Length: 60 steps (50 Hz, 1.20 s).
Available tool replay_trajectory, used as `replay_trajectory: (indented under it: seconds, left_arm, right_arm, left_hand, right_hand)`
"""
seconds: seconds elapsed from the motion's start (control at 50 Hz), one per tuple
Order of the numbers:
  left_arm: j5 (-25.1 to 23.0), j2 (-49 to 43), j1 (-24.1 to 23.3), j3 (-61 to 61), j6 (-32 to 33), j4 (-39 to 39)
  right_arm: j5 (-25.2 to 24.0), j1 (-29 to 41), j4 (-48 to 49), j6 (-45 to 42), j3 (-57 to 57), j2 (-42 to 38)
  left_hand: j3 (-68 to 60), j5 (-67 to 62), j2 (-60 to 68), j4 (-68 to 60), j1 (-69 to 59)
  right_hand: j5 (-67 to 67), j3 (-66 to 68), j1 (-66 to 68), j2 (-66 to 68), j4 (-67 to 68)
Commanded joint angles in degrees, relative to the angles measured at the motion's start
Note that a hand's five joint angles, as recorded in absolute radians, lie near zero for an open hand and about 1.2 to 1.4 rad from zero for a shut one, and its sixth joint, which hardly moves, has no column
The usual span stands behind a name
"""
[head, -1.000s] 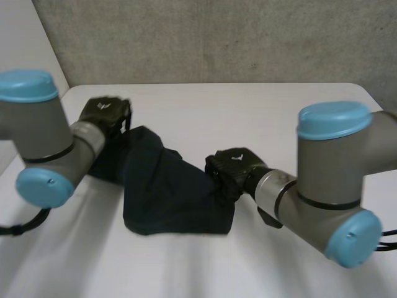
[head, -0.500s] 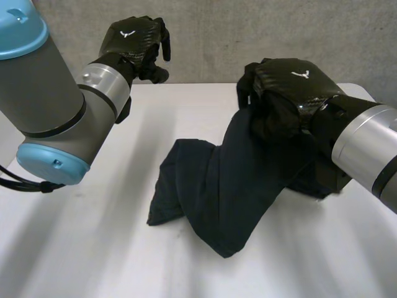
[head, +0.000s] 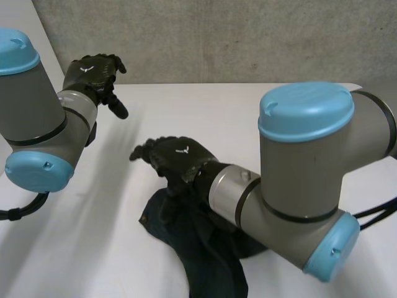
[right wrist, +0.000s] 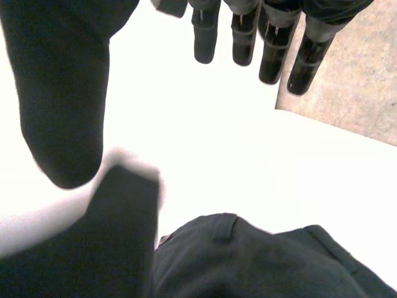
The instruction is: Fold the shorts.
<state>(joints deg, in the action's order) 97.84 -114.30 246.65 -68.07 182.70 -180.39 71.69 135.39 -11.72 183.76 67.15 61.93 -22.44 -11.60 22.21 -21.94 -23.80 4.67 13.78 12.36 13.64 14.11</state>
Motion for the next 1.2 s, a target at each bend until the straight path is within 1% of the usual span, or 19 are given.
replay_trajectory:
  seconds: [0.02, 0.06, 0.12, 0.16, 0.22, 0.26, 0.36, 0.38, 0.42, 0.48, 0.58, 0.7, 0.82, 0.92, 1.0, 1.1, 1.14, 1.16, 1.2]
  left_arm:
    - [-0.2, 2.8, -0.8, -2.8, -0.2, 6.2]
    - [-0.3, 3.4, -1.2, -3.5, -0.2, 7.2]
    - [-0.6, 4.7, -3.7, -4.6, -0.1, 9.3]
    - [-0.7, 5.7, -6.5, -5.2, -0.1, 10.5]
    - [-0.9, 6.1, -8.9, -6.0, -0.1, 11.6]
    - [-0.9, 6.5, -11.0, -7.0, -0.1, 12.8]
    - [-1.0, 6.6, -15.3, -8.1, 0.1, 15.7]
    - [-1.0, 6.5, -15.9, -8.3, 0.1, 16.1]
    - [-0.7, 6.0, -17.2, -9.2, 0.2, 17.0]
    - [-0.3, 5.5, -17.5, -10.9, 0.4, 16.7]
    - [-0.3, 4.4, -16.5, -13.4, 0.4, 15.6]
    - [1.7, 4.3, -13.9, -17.2, 0.3, 12.4]
    - [2.3, 4.0, -13.5, -19.6, 0.5, 9.3]
    - [2.2, 2.2, -13.5, -20.0, 0.5, 8.9]
    - [2.2, 0.7, -13.6, -19.8, 0.5, 8.4]
    - [2.3, -2.3, -13.5, -19.0, 0.6, 6.3]
    - [2.3, -3.3, -13.5, -18.5, 0.6, 5.8]
    - [2.4, -4.3, -13.5, -17.8, 0.6, 5.3]
    - [2.4, -5.2, -13.5, -17.1, 0.6, 5.1]
  right_arm:
    - [1.7, -5.7, -1.3, 0.1, -1.1, 4.9]
    - [2.4, -8.8, -2.8, -0.2, -0.2, 7.7]
    - [2.8, -11.7, -4.5, -0.3, 0.7, 10.0]
    - [2.8, -14.9, -5.9, -0.6, 1.9, 11.3]
    - [2.6, -19.3, -8.0, -1.8, 3.9, 13.5]
    - [2.2, -20.9, -9.0, -3.7, 5.3, 14.7]
    - [1.8, -24.3, -11.9, -15.2, 10.4, 16.6]
    - [1.9, -25.4, -12.4, -19.7, 12.4, 16.6]
    - [1.7, -26.5, -12.5, -23.9, 14.5, 16.6]
    - [1.6, -27.5, -11.8, -30.2, 18.4, 16.6]
    - [0.6, -27.4, -7.6, -32.6, 21.6, 15.6]
    - [-1.8, -27.3, -2.0, -32.8, 21.0, 10.9]
    - [-5.5, -26.5, 0.2, -32.9, 18.6, 6.6]
    - [-8.8, -22.8, 0.3, -32.8, 14.7, 1.9]
    - [-9.9, -21.1, 0.2, -32.7, 12.6, -0.7]
    - [-9.9, -18.0, 0.2, -32.4, 10.7, -3.4]
    - [-9.8, -17.2, 0.2, -32.5, 10.1, -4.4]
    - [-9.8, -16.6, 0.2, -32.5, 9.7, -5.2]
    - [-9.9, -16.1, 0.3, -32.4, 9.3, -5.9]
  left_hand:
    - [3.8, 3.0, -3.6, 3.3, 5.2]
    - [3.8, 3.0, -3.6, 3.3, 5.2]
    - [3.8, 3.0, -3.6, 3.3, 5.2]
    - [3.8, 3.0, -3.6, 3.3, 5.2]
    - [3.8, 3.0, -3.6, 3.3, 5.2]
    - [3.8, 3.0, -3.6, 3.3, 5.2]
    - [4.1, 3.3, -3.9, 3.7, 5.5]
    - [4.3, 3.5, -4.1, 3.8, 5.7]
    - [5.3, 4.5, -5.1, 4.8, 6.7]
    - [6.2, 5.3, -5.9, 5.7, 7.5]
    - [6.2, 5.3, -5.9, 5.7, 7.5]
    - [5.8, 5.0, -5.6, 5.3, 7.2]
    - [5.5, 4.7, -5.3, 5.0, 6.9]
    - [5.5, 4.7, -5.3, 5.0, 6.9]
    - [5.5, 4.7, -5.3, 5.0, 6.9]
    - [4.7, 3.8, -4.4, 4.2, 6.0]
    - [2.1, 1.3, -1.9, 1.7, 3.5]
    - [-3.5, -4.4, 3.8, -4.0, -2.2]
    - [-10.0, -10.8, 10.2, -10.4, -8.6]
  right_hand:
    - [-4.7, -3.8, -2.4, -3.6, -4.1]
    - [-4.7, -3.8, -2.4, -3.6, -4.1]
    - [-4.7, -3.8, -2.4, -3.6, -4.1]
    - [-4.7, -3.8, -2.4, -3.6, -4.1]
    - [-4.7, -3.8, -2.4, -3.6, -4.1]
    - [-4.7, -3.8, -2.4, -3.6, -4.1]
    - [-4.7, -3.8, -2.4, -3.6, -4.1]
    - [-4.7, -3.8, -2.4, -3.6, -4.1]
    - [-4.7, -3.8, -2.4, -3.6, -4.1]
    - [-4.7, -3.8, -2.4, -3.6, -4.1]
    - [-4.7, -3.8, -2.4, -3.6, -4.1]
    - [-4.7, -3.8, -2.4, -3.6, -4.1]
    - [-4.7, -3.8, -2.4, -3.6, -4.1]
    - [-4.7, -3.8, -2.4, -3.6, -4.1]
    - [-4.7, -3.8, -2.4, -3.6, -4.1]
    - [-4.7, -3.8, -2.4, -3.6, -4.1]
    - [-2.3, -1.4, 0.1, -1.2, -1.7]
    - [3.3, 4.2, 5.6, 4.3, 3.8]
    - [12.2, 13.1, 14.5, 13.2, 12.7]
